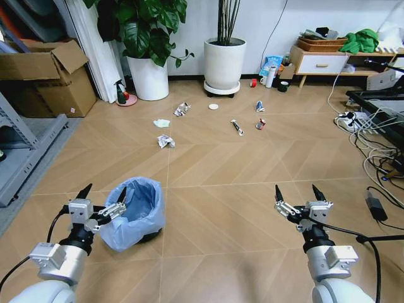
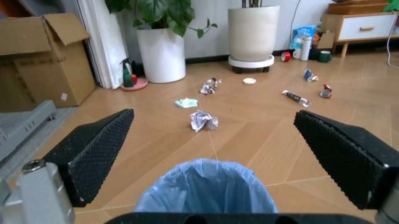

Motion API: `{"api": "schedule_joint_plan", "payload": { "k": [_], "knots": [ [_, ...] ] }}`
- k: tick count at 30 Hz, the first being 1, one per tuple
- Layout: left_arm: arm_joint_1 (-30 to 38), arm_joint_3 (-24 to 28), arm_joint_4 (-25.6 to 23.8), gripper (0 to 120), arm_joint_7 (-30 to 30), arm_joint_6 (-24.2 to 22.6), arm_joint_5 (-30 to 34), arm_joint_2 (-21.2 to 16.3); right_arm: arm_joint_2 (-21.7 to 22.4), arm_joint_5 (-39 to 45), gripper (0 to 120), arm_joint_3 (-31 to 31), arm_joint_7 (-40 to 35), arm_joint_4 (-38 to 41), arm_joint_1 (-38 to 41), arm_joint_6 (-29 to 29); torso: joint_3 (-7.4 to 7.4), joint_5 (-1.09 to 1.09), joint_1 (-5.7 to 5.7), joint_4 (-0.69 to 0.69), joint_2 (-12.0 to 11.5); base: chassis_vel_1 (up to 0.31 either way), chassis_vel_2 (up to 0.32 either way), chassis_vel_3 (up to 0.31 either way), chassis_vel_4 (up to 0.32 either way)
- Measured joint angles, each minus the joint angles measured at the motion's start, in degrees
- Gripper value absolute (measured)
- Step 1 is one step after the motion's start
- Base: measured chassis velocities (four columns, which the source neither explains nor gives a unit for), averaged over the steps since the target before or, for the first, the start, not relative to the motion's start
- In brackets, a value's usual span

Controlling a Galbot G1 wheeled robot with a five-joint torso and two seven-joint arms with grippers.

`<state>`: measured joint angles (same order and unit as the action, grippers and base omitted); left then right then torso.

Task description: Pick up the trash bin and place the garbage on the floor into it.

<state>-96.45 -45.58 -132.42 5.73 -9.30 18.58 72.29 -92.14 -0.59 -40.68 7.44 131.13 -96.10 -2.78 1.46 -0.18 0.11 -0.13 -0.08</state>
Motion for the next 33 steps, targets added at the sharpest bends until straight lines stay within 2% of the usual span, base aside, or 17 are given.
{"api": "schedule_joint_plan", "payload": {
  "k": [17,22,24,26,29,30,33],
  "knots": [
    [1.43,0.33,0.84,100,-0.45,-1.02,0.21,-1.05,0.00,0.02,100,-0.41,0.83,-0.41,0.39,-0.17,0.00,0.00,0.00,0.00,0.00,0.000,0.000,0.000,0.000],
    [1.92,0.46,1.74,100,-0.43,-2.42,0.29,-3.47,0.00,-0.16,100,-0.37,0.81,-0.77,0.39,-0.08,0.00,0.00,0.00,0.00,0.00,0.000,0.000,0.000,0.000],
    [3.44,1.09,2.94,100,-1.20,-4.90,2.18,-6.00,0.00,-0.44,100,-0.42,0.97,-1.08,0.15,0.17,0.00,0.00,0.00,0.00,0.00,0.000,0.000,0.000,0.000],
    [3.66,1.16,3.11,100,-1.32,-5.26,2.52,-6.26,0.00,-0.49,100,-0.44,1.05,-1.10,0.10,0.20,0.00,0.00,0.00,0.00,0.00,0.000,0.000,0.000,0.000],
    [6.46,1.79,5.68,100,-3.18,-10.85,7.10,-9.30,0.00,-0.77,100,-0.24,1.50,-1.61,-0.63,0.23,0.00,-0.01,0.00,-0.01,0.00,0.000,0.000,0.000,0.000],
    [6.46,1.79,5.68,100,-3.18,-10.85,7.10,-9.30,0.00,-0.77,100,-0.24,1.50,-1.61,-0.63,0.23,0.00,-0.01,0.00,-0.01,0.00,0.000,0.000,0.000,0.000],
    [8.36,1.86,8.77,100,-5.49,-15.59,11.45,-12.14,0.06,-0.80,100,0.61,1.57,-2.64,-0.61,-0.11,0.00,0.00,0.00,0.01,0.00,0.000,0.000,0.000,0.000]
  ]
}}
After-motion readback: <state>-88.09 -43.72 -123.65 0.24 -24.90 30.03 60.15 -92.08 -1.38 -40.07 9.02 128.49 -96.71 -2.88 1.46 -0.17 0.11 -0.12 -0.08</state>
